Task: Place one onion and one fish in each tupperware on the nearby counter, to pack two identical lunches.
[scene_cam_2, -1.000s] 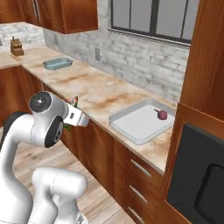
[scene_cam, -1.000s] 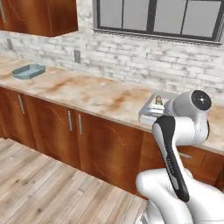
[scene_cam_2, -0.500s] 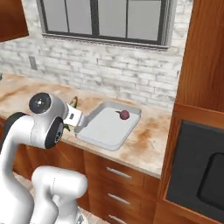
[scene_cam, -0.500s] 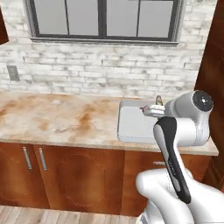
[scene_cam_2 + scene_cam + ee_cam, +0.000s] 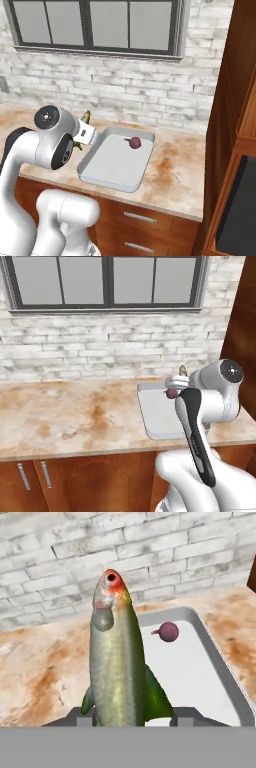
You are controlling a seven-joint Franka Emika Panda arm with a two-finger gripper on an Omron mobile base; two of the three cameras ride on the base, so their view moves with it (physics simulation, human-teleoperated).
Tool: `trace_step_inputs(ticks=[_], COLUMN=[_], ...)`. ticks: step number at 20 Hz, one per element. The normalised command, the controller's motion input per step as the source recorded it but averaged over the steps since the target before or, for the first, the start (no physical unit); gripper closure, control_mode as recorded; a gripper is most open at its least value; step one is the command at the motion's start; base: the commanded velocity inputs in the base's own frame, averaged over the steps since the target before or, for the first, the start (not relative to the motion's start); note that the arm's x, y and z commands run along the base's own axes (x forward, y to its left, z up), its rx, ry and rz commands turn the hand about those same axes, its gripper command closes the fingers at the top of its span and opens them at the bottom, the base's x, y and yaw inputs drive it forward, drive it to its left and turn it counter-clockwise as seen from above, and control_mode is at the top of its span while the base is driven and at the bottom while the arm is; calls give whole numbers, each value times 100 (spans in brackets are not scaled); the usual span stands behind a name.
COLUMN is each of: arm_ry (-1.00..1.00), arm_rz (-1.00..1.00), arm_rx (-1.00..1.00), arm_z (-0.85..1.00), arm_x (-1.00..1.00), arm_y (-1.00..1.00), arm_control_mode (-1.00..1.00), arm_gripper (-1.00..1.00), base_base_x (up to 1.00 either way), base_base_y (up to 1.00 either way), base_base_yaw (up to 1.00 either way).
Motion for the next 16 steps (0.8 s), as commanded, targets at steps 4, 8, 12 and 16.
trace_step_inputs(ticks=[4,8,12,16], arm_ry=[0,0,31,37], arm_rz=[0,0,-2,0], arm_rx=[0,0,-7,-4], arm_z=[0,0,-72,-87], arm_x=[0,0,4,4], arm_y=[0,0,31,10], arm_control_mode=[100,100,-100,-100], arm_gripper=[100,100,100,100], base_base_x=[65,57,0,0], base_base_y=[4,23,0,0], base_base_yaw=[-25,-13,0,0])
